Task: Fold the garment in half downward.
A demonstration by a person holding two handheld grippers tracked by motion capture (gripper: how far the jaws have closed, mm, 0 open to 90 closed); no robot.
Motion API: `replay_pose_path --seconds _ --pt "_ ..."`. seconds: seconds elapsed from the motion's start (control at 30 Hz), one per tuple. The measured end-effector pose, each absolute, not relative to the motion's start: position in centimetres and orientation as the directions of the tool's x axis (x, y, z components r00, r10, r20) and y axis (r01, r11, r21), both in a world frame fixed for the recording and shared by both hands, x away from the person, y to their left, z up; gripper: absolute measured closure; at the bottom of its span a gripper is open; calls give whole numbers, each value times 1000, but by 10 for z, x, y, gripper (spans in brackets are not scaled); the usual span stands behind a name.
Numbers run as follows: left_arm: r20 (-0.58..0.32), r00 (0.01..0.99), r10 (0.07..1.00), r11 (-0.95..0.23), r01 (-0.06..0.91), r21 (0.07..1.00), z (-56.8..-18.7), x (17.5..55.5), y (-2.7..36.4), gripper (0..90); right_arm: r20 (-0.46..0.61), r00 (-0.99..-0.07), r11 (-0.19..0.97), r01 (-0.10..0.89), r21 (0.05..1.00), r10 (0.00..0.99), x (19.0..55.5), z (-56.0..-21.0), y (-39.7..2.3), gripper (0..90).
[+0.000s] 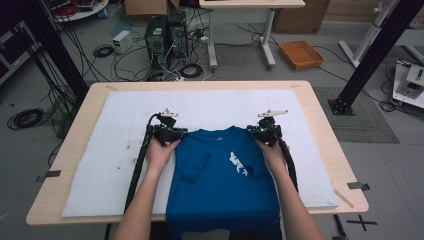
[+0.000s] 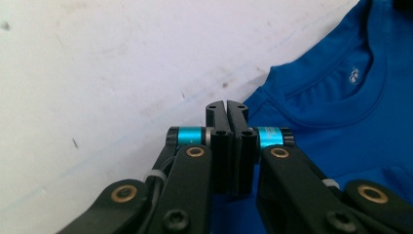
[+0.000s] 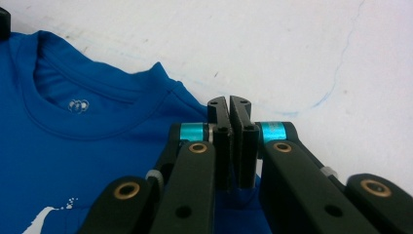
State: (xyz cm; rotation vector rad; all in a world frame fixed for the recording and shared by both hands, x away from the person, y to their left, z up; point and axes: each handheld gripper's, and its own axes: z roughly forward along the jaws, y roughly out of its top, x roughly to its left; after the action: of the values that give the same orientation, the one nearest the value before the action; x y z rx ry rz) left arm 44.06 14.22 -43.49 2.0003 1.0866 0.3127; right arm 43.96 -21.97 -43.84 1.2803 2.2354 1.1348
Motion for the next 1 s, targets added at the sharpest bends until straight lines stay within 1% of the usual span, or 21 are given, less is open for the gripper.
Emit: replay_pose_path --seconds 0.07,0.1,0.23,0.33,0.37,0.53,0.6,0.73,0.77,0.9,0.97,1.0 --pt "-154 598 787 -289 577 764 -432 443 142 884 107 -539 270 572 775 835 443 -434 -219 886" --pt "-171 595 785 -261 568 781 -429 446 143 884 106 -537 267 570 777 837 445 -432 -218 886" --pt "-197 587 785 -217 559 800 -423 447 146 884 120 -526 233 555 798 842 446 -424 -221 886" --pt "-189 598 779 -226 550 804 -421 445 146 884 124 -525 229 556 799 842 445 -422 -224 885" --pt "-178 609 773 -241 541 806 -418 443 146 883 143 -522 211 560 801 841 442 -419 -227 885" --pt "-149 645 749 -260 493 830 -404 431 144 884 127 -539 216 528 821 833 432 -411 -228 884" --pt "-131 661 739 -270 469 841 -396 421 143 883 121 -551 214 505 836 825 421 -405 -229 884" --pt "-119 676 727 -274 444 853 -390 411 146 883 135 -561 198 492 848 817 409 -400 -230 884" --pt "-119 680 724 -270 438 857 -389 407 146 883 137 -570 193 479 856 810 400 -396 -231 884" --pt "-102 709 698 -278 399 874 -382 382 148 883 135 -593 190 453 871 794 379 -392 -233 884" --pt "-95 719 688 -287 391 875 -381 377 148 883 137 -600 188 447 875 788 368 -391 -235 884" --pt "-85 731 677 -297 377 877 -381 365 148 884 131 -604 191 438 878 786 363 -391 -236 884"
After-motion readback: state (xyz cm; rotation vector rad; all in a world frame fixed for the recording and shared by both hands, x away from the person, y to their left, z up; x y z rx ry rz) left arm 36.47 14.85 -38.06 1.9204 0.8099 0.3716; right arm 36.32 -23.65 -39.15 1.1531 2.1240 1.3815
